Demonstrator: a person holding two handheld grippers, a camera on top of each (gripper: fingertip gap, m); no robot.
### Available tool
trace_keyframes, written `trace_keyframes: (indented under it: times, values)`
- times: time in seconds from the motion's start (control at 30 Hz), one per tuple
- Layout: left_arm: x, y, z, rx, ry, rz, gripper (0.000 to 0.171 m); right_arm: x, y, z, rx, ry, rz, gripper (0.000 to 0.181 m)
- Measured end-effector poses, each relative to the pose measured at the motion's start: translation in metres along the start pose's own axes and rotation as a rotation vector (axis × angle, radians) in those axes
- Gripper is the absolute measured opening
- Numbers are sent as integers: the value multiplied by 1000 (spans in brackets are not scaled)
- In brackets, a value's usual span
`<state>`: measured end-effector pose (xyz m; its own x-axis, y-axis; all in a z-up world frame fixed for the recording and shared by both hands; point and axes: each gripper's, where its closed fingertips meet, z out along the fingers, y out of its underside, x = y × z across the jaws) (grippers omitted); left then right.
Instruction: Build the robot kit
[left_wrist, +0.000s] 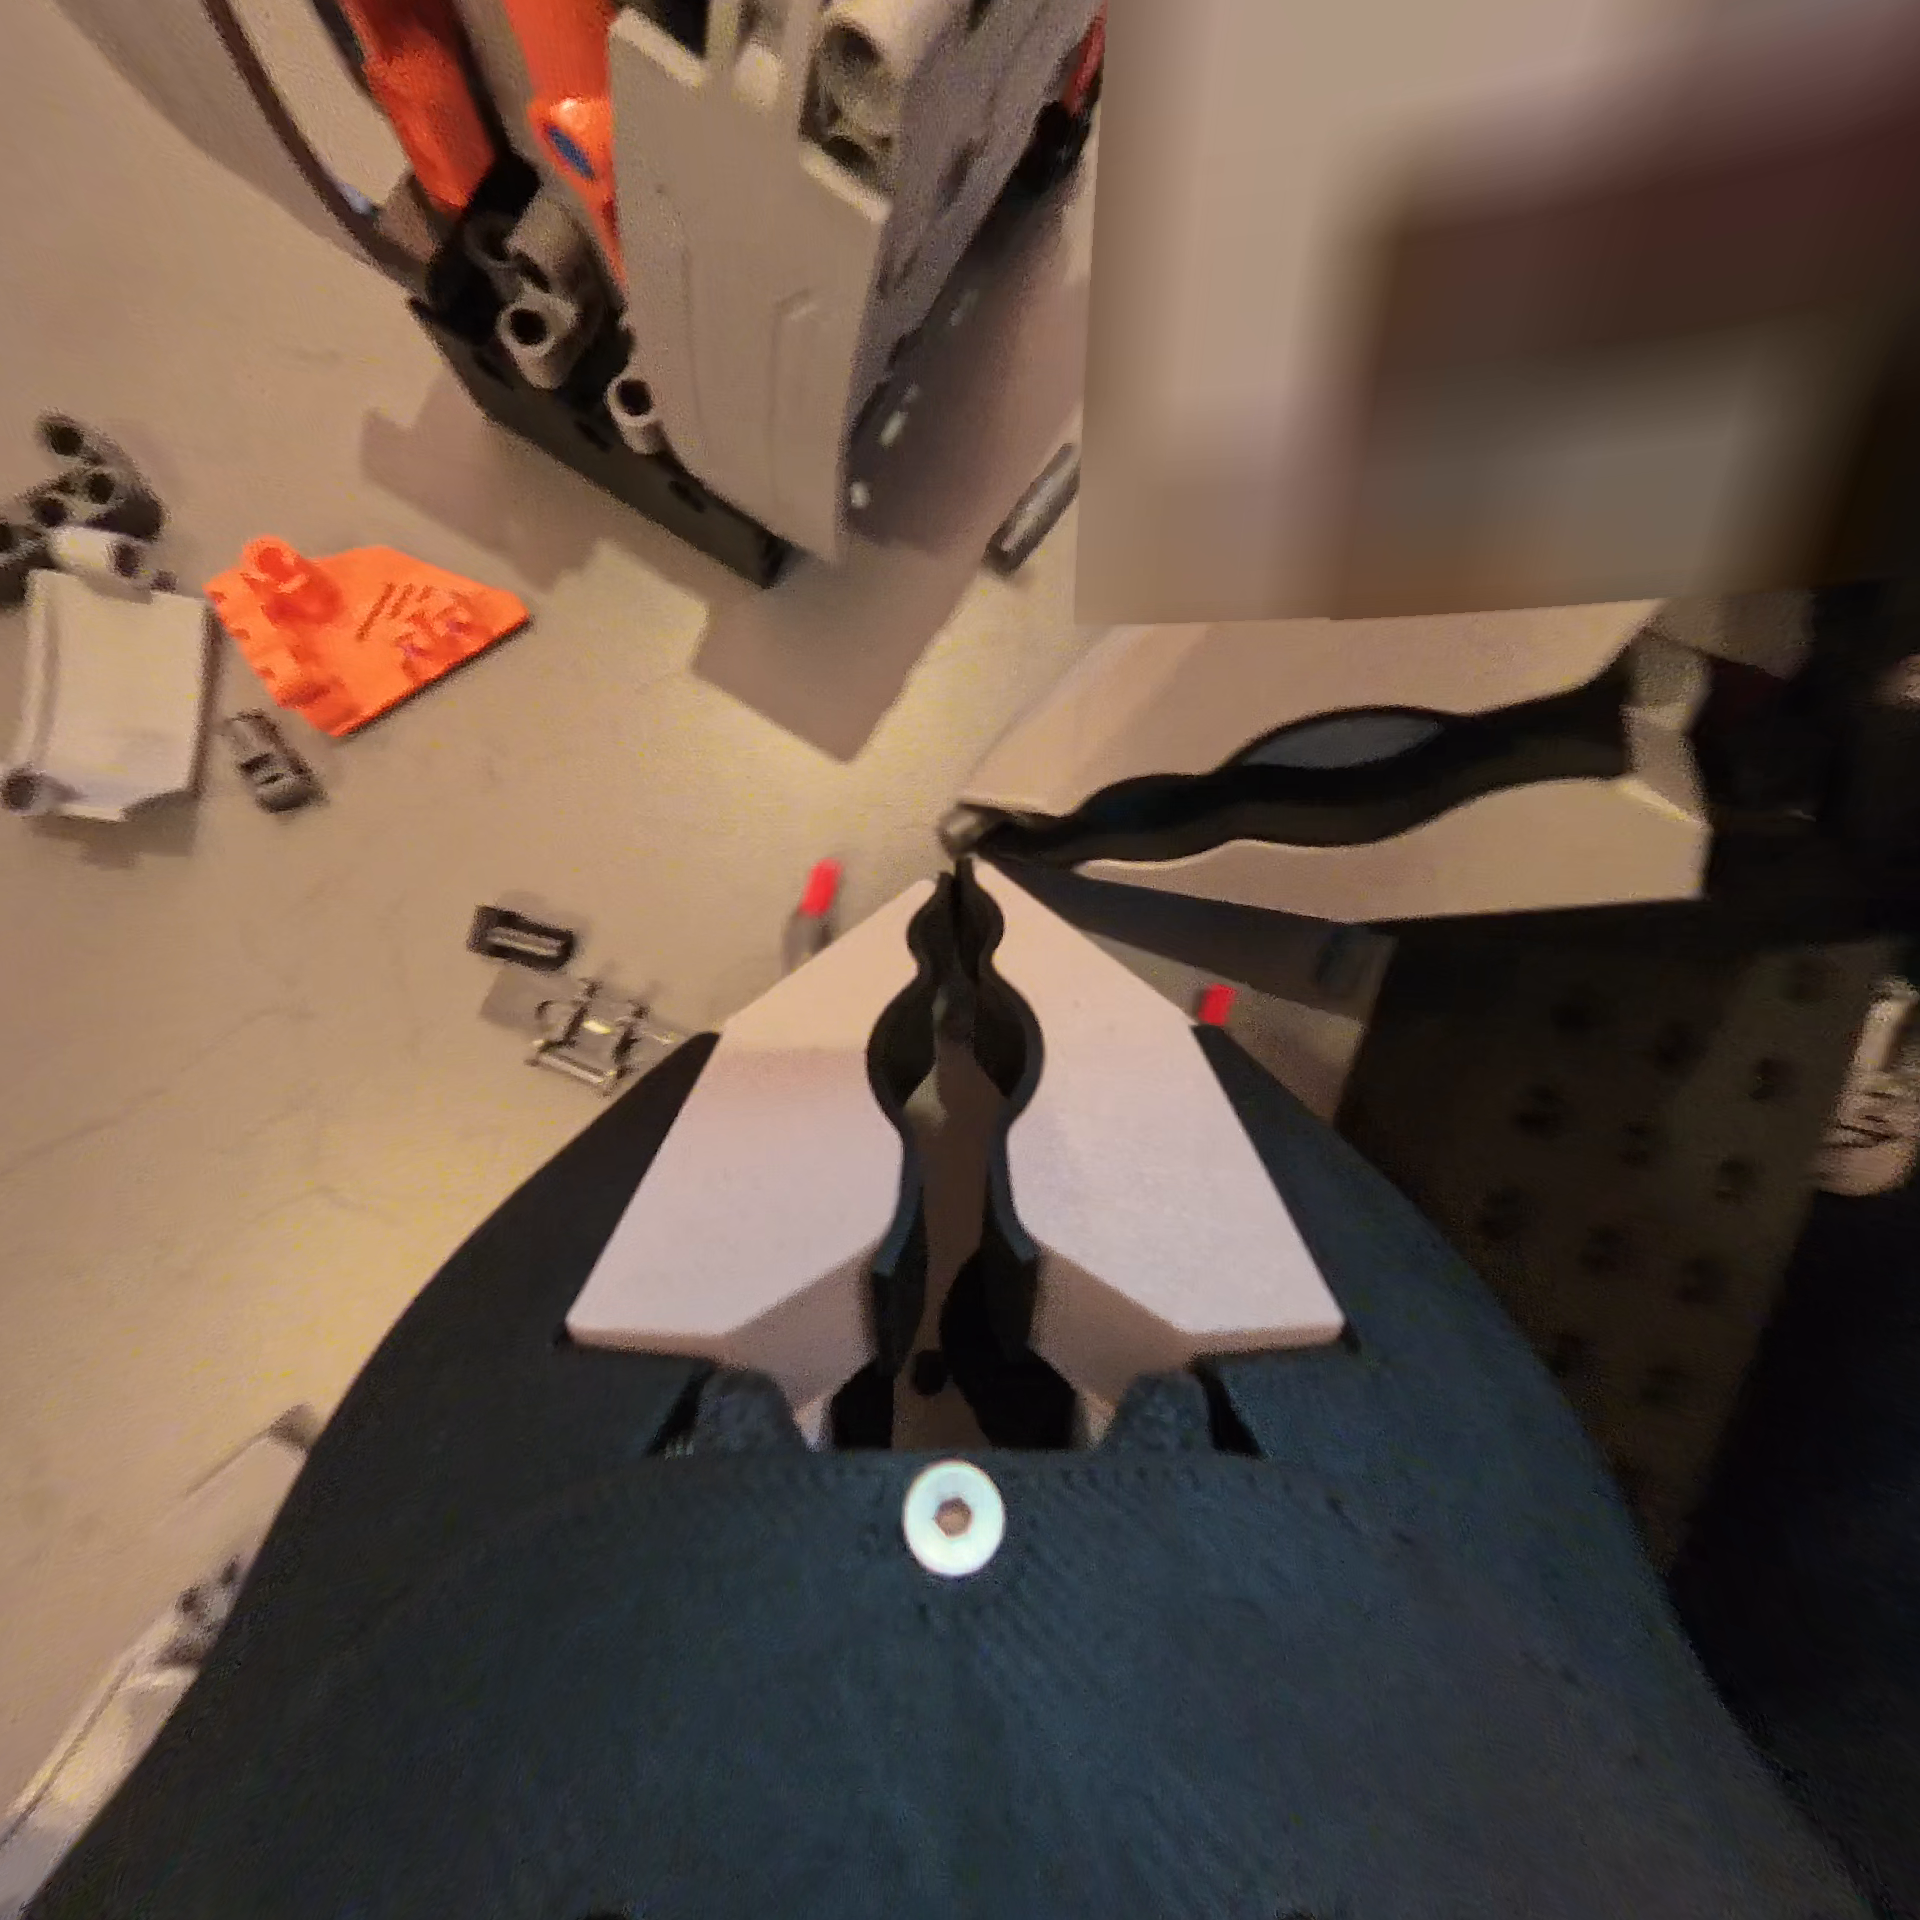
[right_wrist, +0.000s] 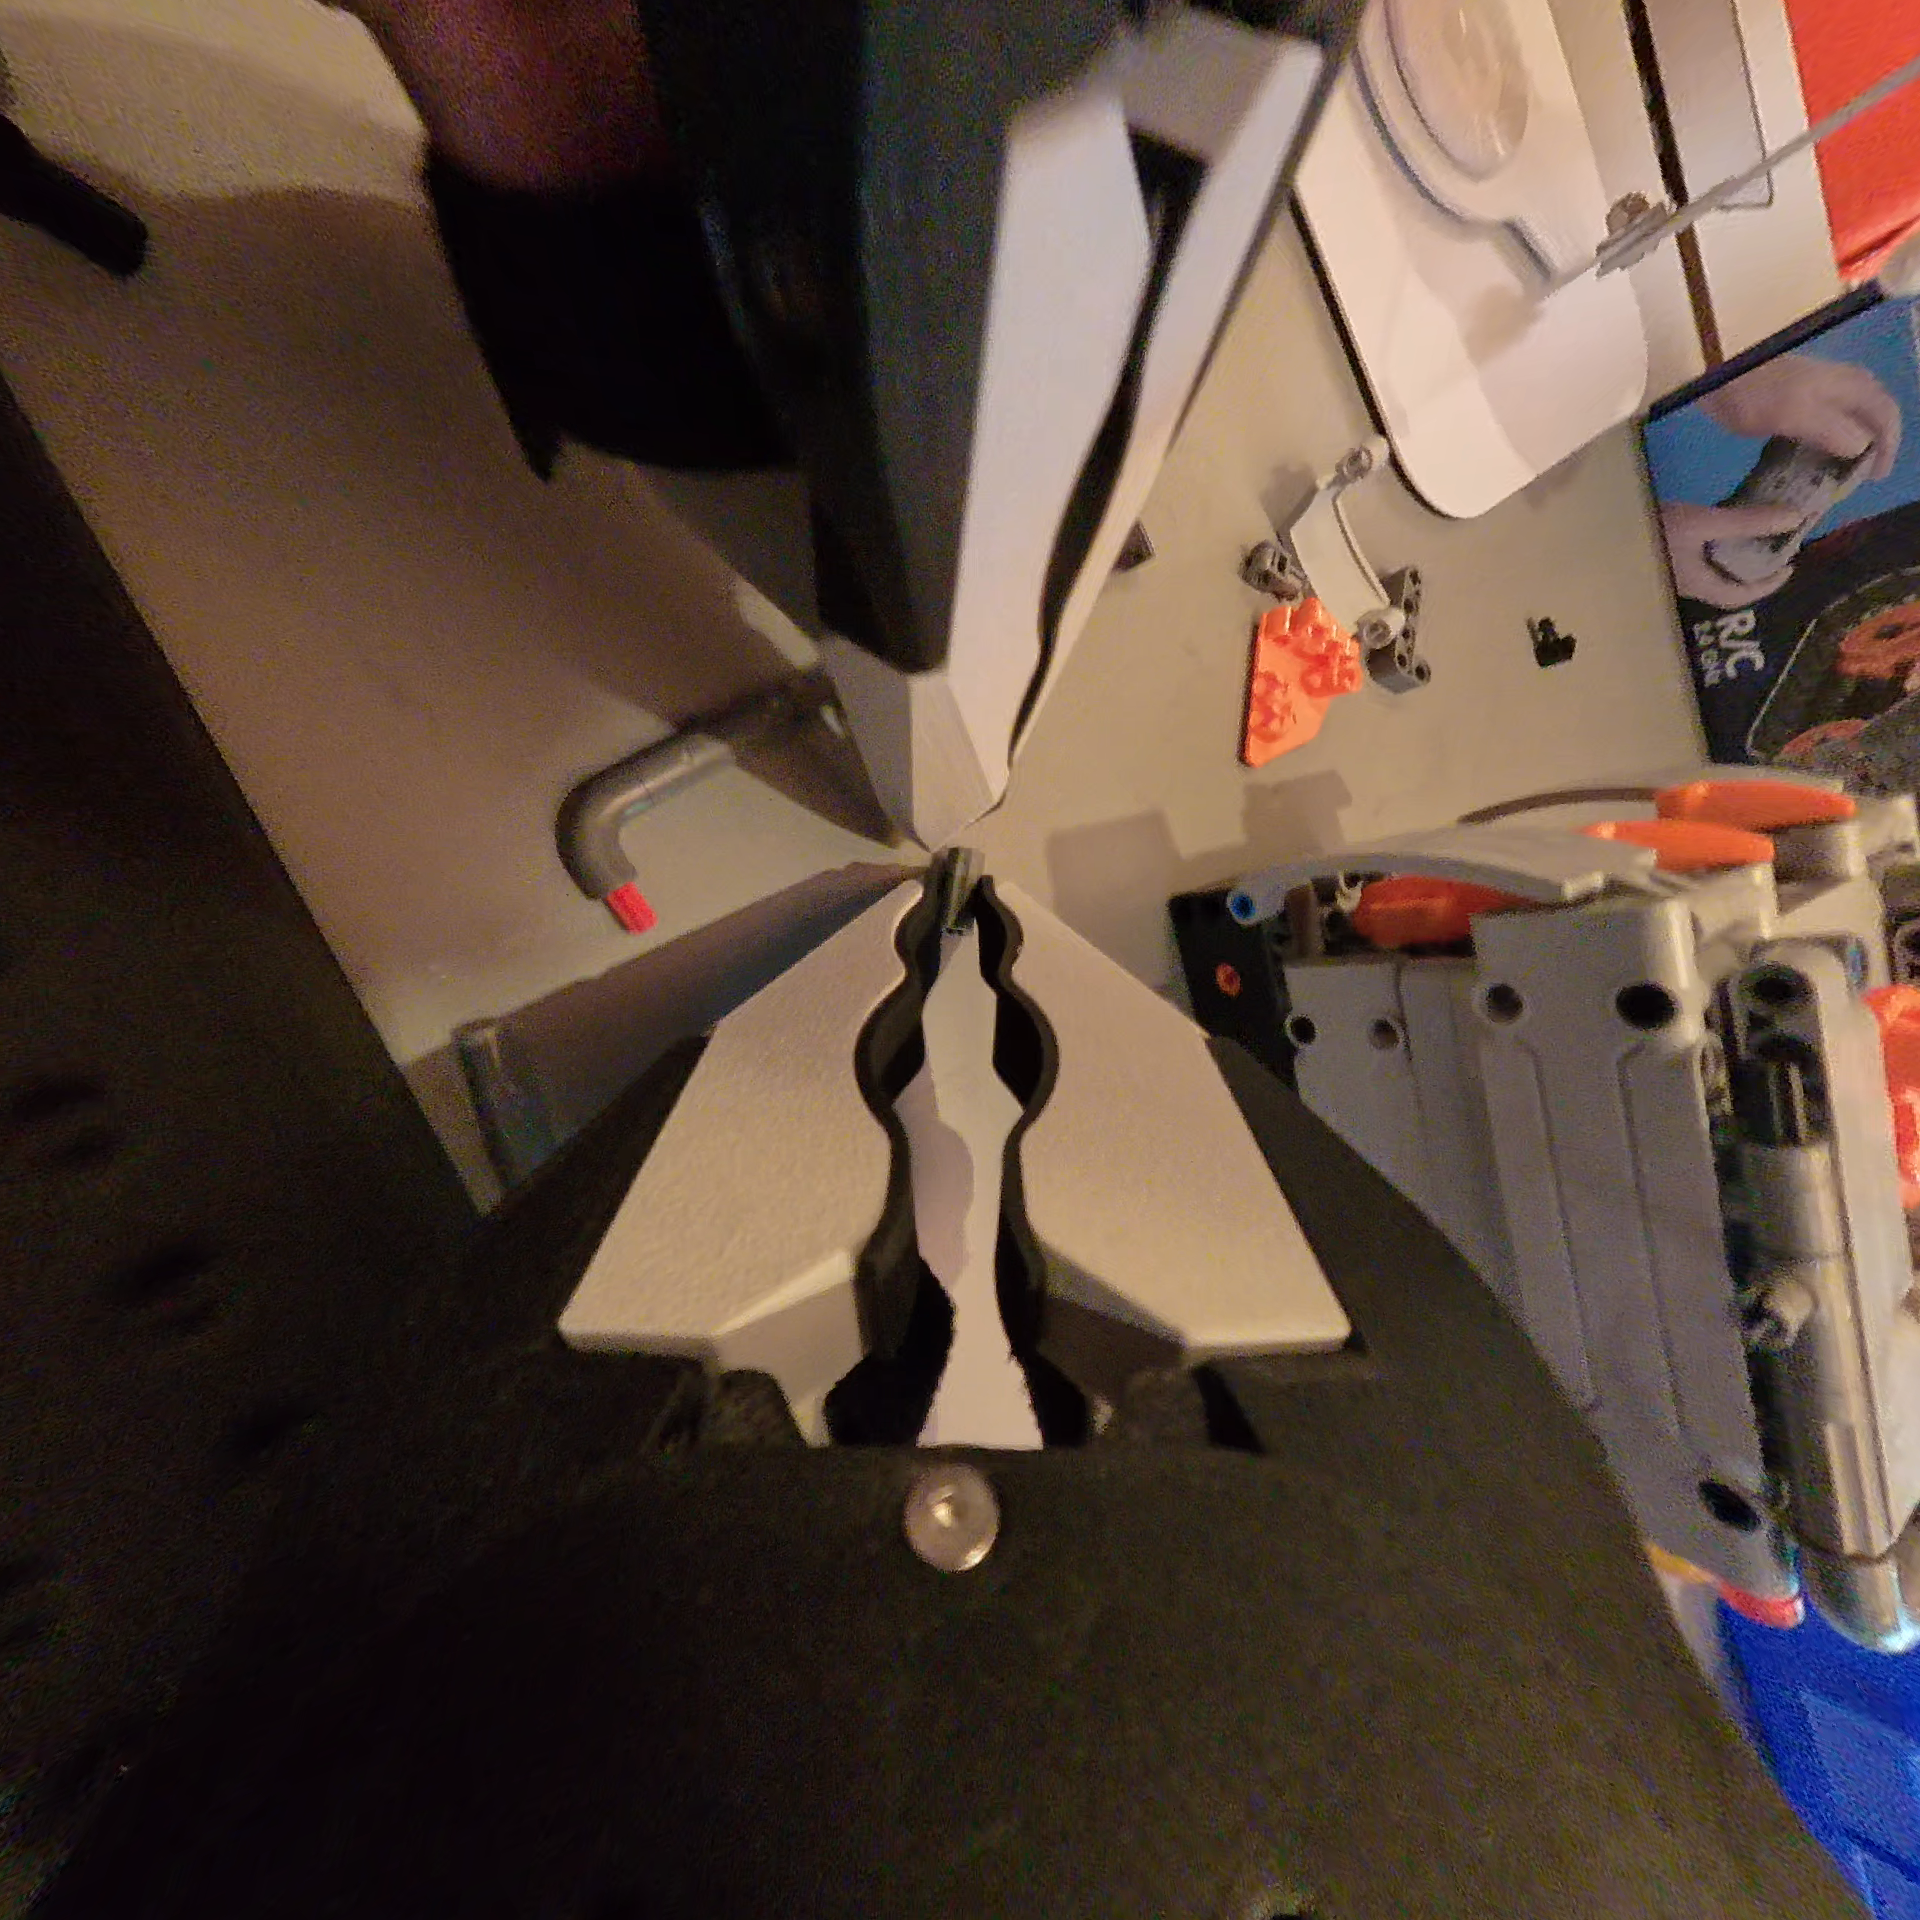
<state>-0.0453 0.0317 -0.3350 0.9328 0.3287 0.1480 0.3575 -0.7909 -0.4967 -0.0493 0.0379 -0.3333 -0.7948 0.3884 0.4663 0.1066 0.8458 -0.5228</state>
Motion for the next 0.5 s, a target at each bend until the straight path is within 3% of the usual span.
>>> trace_keyframes:
  times: [0.03, 0.2, 0.5]
  values:
    - [6, -3, -2, 22, 45, -19, 0, 1, 3, -1, 0, -8, 14, 4]
    - [-13, -3, -25, 93, 7, -89, 3, 5, 5, -7, 47, -74, 84, 4]
    - [-5, 22, -26, 73, 6, -178, 26, -8, 6, -8, 77, -319, 237, 5]
